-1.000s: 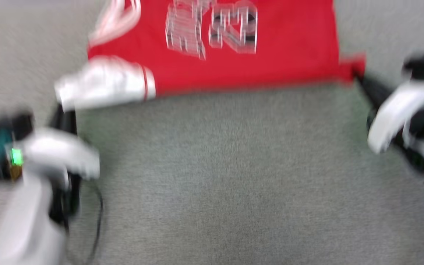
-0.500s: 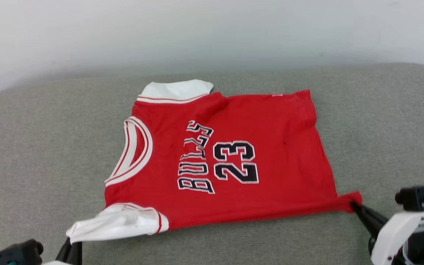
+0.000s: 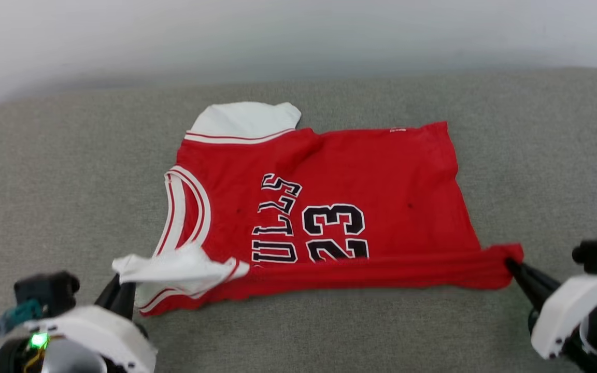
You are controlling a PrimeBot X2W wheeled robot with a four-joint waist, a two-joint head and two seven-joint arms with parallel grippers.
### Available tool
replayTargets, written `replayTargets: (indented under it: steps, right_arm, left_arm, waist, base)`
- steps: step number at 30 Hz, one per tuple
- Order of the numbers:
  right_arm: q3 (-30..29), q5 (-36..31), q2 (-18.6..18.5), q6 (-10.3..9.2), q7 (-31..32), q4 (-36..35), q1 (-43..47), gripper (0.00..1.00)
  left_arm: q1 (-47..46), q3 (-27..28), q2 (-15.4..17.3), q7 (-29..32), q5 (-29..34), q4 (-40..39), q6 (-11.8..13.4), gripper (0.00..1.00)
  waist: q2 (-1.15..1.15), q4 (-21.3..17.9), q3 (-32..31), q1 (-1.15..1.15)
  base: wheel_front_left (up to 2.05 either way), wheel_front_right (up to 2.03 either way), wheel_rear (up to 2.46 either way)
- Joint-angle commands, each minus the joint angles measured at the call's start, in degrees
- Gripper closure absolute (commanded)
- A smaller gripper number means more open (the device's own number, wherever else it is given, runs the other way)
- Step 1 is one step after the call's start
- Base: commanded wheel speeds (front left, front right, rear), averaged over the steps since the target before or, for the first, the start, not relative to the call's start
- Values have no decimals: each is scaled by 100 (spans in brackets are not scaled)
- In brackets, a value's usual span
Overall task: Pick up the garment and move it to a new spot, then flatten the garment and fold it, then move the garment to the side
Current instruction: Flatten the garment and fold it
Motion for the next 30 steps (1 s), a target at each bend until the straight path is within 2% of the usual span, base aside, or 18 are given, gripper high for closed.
replayTargets:
  steps: [1,8,16,18,19,20,21,26,30]
  right_arm:
    - [-35,-46,38,-10,29,-24,-139,100]
    - [235,-318,214,-9,496,173,-1132,100]
    - [826,-299,175,-8,410,980,-1961,100]
    - [986,-243,167,-8,328,1171,-2054,51]
    - [1041,-202,172,-8,281,1260,-2065,0]
    - [1105,-166,172,-8,210,1331,-2074,0]
    - [1152,-128,168,-8,92,1375,-2086,0]
    - [1228,-20,87,-8,-606,1364,-1915,0]
    - [1118,-144,57,-8,-1283,1151,-1708,0]
  left_arm:
    - [-106,7,20,18,19,64,-25,100]
    - [-1468,-281,-155,160,-7,1072,-446,100]
    - [-2346,-579,-444,160,-51,2194,-866,100]
    - [-2469,-646,-553,108,-101,2460,-982,98]
    - [-2518,-665,-582,68,-101,2564,-1024,65]
    - [-2556,-666,-605,25,-101,2682,-1055,47]
    - [-2585,-649,-642,-46,-120,2777,-1085,0]
    - [-2498,-566,-545,-150,-191,3015,-1168,0]
    - [-2306,-466,-261,41,-254,2881,-1156,0]
  waist:
    - [0,-22,155,1]
    - [0,-84,734,1]
    - [0,-41,1069,1]
    - [0,-23,1071,1]
    - [0,-18,1056,1]
    - [0,-17,1025,1]
    - [0,-17,972,1]
    - [0,-38,606,1]
    - [0,-114,205,1]
  base:
    - [0,0,0]
    - [0,0,0]
    - [0,0,0]
    - [0,0,0]
    - [0,0,0]
    - [0,0,0]
    - [0,0,0]
    - [0,0,0]
    - [0,0,0]
